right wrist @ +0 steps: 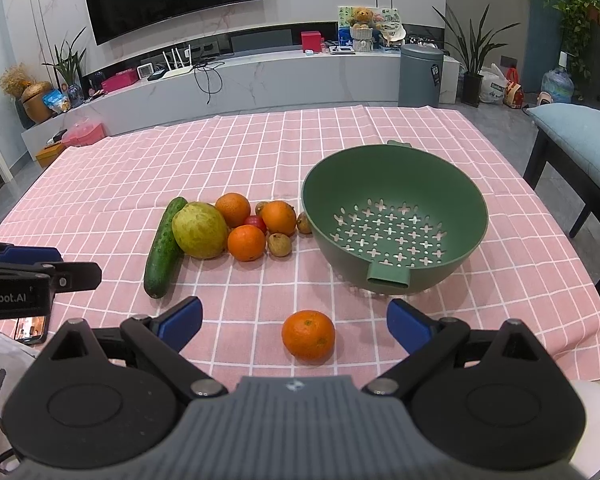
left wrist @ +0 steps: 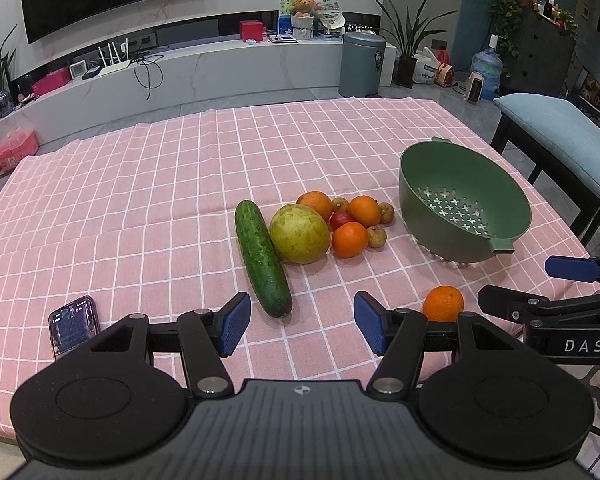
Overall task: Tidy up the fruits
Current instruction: 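Close the right gripper on the lone orange while the left gripper grasps the cucumber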
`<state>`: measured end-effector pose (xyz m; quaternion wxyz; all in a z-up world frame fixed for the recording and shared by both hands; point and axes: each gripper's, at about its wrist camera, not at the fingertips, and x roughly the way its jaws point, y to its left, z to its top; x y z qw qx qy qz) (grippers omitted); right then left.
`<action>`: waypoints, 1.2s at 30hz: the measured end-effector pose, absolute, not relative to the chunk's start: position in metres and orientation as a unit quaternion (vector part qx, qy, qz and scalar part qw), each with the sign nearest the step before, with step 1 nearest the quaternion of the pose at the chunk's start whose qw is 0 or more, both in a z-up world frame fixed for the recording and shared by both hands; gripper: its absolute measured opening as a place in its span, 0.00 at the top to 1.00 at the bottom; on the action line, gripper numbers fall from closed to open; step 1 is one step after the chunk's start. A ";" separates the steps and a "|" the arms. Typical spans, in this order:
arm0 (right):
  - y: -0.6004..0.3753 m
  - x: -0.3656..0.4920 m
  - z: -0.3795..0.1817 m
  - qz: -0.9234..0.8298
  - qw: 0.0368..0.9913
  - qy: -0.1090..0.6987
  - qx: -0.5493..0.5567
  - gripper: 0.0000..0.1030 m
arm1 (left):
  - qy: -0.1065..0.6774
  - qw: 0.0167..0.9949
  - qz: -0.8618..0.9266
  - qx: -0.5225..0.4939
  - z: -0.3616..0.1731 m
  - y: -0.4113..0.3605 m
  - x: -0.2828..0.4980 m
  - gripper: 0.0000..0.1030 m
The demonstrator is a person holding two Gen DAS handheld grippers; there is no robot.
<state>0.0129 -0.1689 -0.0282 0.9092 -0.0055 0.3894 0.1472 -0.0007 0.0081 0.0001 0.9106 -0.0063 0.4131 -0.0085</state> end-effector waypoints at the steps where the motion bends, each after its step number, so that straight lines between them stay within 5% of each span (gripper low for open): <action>1: -0.169 0.013 -0.028 0.147 0.909 0.390 -0.005 0.08 | 0.414 0.910 -0.008 -0.007 0.000 0.008 -0.001 0.32; 23: -0.165 0.021 -0.040 0.145 0.905 0.400 -0.006 0.08 | 0.423 0.906 -0.013 0.002 -0.006 0.016 0.005 0.37; 36: -0.155 0.055 -0.092 0.130 0.876 0.464 -0.021 0.30 | 0.454 0.890 -0.026 -0.027 -0.034 0.044 0.042 0.48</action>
